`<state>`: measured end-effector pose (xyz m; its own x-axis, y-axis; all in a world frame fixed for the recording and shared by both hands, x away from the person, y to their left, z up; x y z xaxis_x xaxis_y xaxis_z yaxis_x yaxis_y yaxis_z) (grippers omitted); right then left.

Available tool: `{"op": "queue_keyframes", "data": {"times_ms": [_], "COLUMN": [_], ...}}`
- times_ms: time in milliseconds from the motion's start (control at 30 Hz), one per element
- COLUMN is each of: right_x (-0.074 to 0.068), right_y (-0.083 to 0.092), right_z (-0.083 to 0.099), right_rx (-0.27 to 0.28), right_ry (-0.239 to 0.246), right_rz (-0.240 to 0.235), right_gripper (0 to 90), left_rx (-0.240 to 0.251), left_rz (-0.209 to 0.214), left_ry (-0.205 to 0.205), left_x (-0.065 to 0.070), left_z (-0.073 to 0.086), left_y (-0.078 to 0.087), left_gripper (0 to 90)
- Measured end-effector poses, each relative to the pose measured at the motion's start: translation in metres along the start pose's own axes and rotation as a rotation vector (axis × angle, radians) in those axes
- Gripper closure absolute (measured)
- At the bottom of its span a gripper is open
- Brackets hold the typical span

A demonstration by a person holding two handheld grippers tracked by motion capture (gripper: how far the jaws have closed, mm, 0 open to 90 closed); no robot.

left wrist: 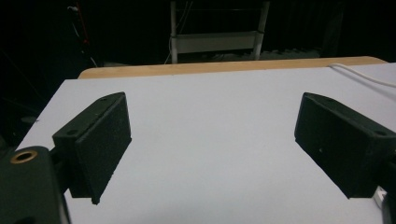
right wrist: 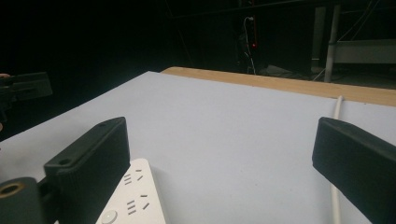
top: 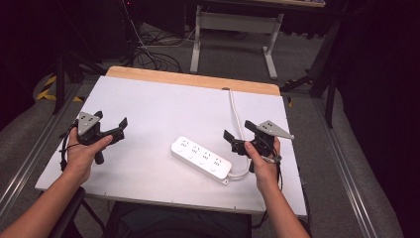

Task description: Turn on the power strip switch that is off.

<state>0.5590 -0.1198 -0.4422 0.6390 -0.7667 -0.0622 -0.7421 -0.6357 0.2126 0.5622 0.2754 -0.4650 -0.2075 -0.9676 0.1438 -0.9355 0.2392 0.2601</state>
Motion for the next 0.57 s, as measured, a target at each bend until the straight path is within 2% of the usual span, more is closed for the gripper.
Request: {"op": "queue_keyframes", "data": {"times_ms": [567], "right_x": [-0.0015], "right_y": [-0.0026], "right_z": [0.0026], "right_rx": [-0.014], "right_ry": [0.006], "right_rz": [-0.017], "right_gripper": [5.2], "left_rx": [-0.002], "left_rz": [-0.002], "left_ry": [-0.005], "left_x": [-0.0002], "left_z": [-0.0002], "left_y": [-0.0008], "left_gripper": [11.7]}}
Point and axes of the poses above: each handheld gripper's, and its own axes: y roughly backward along the jaws, z roughly out of its underside, x roughly to its right, the point moved 9 cm from there along -y, roughly forward along the jaws, and after that the axes turned 7 degrees about y, right-handed, at the moved point
